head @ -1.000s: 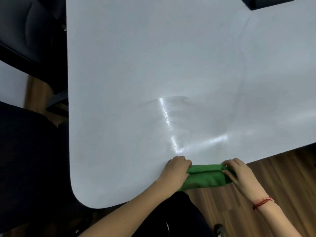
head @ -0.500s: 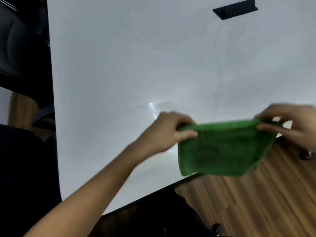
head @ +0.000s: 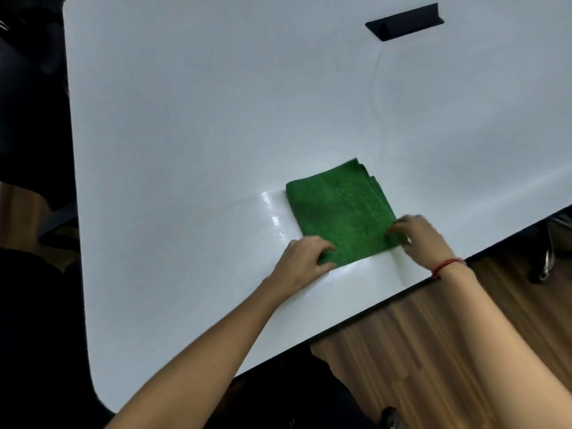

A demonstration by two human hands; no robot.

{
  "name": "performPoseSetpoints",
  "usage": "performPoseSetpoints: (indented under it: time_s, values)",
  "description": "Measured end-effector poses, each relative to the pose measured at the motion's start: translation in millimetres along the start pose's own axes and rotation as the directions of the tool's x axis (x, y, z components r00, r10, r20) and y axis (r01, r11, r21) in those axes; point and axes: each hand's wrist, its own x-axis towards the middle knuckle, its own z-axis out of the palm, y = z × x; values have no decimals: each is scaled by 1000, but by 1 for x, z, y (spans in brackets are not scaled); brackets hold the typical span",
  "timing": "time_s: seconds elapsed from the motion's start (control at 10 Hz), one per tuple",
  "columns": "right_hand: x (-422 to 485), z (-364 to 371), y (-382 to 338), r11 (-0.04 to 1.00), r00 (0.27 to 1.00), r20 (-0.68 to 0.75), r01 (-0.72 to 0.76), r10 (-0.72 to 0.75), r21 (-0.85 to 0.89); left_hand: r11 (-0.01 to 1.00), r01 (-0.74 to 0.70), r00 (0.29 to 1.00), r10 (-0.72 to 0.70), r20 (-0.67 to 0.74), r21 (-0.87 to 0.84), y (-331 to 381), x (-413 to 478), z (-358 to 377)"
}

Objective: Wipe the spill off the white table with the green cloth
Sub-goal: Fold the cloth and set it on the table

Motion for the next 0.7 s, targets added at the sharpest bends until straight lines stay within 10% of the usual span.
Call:
performPoseSetpoints:
  time_s: [0.2,0.7]
  values:
    - [-1,32,-22,982,957,-243,-130,160,135,994,64,976,-44,-214,90,-12,20,22]
    - [20,86,-47,991,986,-119,-122,115,-61,919,185,982,-156,-109,348,-29,46,54]
